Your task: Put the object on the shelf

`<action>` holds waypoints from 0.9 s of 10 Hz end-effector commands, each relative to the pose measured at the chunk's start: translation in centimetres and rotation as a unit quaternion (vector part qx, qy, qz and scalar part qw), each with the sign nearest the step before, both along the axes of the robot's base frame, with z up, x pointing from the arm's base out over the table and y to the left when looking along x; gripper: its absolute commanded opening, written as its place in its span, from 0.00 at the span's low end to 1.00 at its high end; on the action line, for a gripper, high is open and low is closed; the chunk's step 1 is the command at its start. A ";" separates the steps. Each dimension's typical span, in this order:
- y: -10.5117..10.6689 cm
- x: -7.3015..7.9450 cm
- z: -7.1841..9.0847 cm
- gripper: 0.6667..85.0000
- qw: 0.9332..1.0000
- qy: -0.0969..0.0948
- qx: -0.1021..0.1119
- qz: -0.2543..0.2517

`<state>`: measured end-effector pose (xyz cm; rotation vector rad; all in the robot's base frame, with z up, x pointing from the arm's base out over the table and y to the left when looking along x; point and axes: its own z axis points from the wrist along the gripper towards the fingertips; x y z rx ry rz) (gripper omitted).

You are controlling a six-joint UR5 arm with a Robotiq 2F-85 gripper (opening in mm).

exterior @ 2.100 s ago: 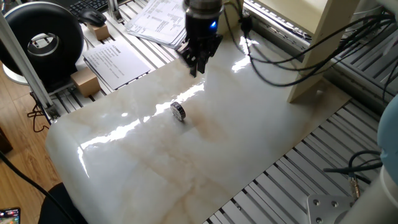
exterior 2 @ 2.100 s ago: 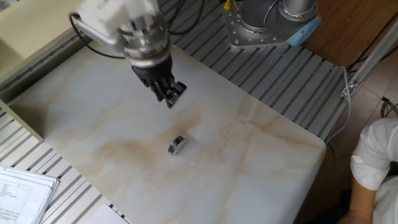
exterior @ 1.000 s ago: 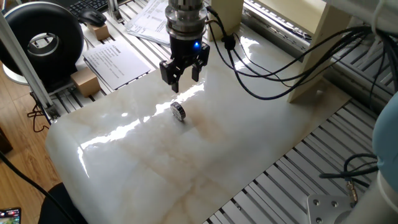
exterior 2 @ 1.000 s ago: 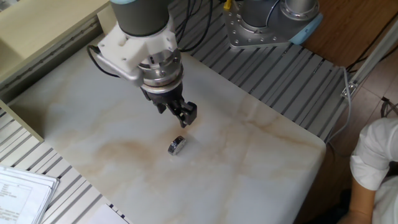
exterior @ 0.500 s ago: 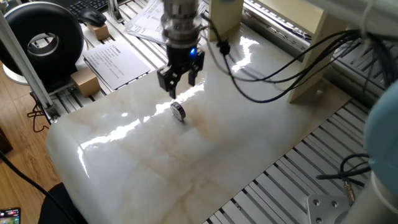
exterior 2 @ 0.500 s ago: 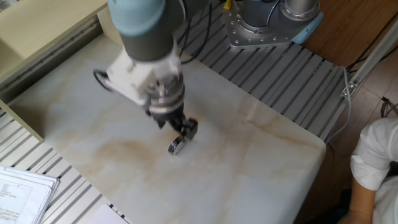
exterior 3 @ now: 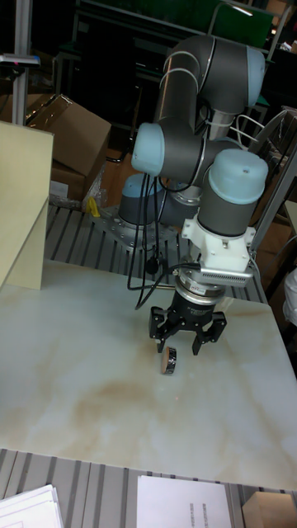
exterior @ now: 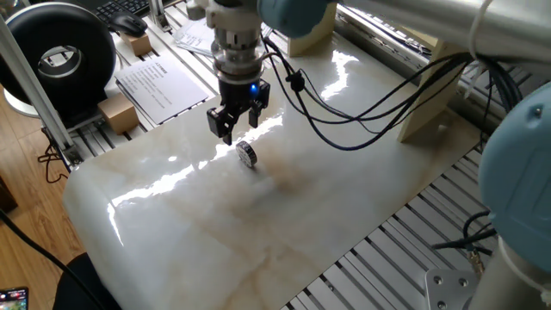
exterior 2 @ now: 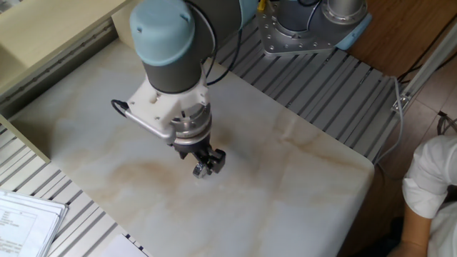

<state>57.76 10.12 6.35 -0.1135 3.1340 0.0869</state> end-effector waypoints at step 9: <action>1.1 -0.7 -3.8 0.70 0.999 -0.046 -0.015 -0.020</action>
